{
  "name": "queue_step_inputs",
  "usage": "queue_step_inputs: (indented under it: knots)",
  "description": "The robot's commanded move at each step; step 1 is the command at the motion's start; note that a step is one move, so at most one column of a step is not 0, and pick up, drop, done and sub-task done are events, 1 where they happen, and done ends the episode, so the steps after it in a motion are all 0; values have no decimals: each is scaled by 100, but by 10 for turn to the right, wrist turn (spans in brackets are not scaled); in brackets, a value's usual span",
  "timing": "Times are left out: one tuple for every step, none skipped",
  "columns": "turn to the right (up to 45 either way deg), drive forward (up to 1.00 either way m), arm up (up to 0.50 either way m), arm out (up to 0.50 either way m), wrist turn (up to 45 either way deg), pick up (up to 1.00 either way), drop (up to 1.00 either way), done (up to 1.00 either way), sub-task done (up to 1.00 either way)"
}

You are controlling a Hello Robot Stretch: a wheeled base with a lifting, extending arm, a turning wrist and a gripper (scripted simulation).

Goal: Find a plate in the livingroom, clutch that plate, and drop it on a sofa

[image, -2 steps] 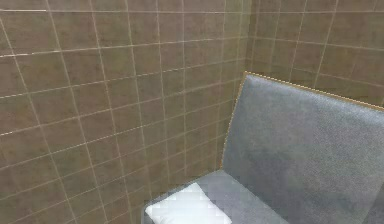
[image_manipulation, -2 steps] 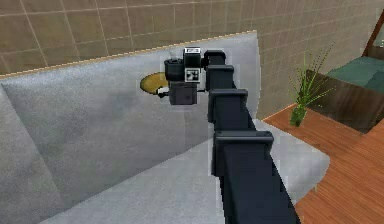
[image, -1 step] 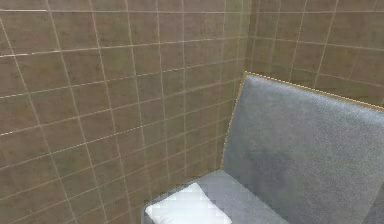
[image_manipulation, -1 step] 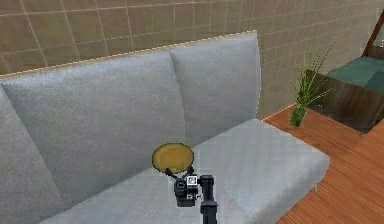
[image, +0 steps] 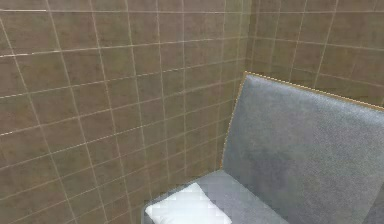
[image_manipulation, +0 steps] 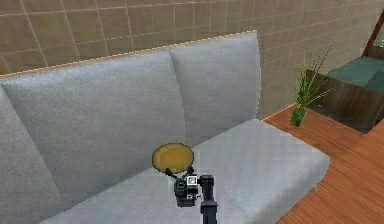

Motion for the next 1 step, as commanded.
queue_step_inputs:
  knots:
    - [0,0,0,0,0,0,100,0,0]
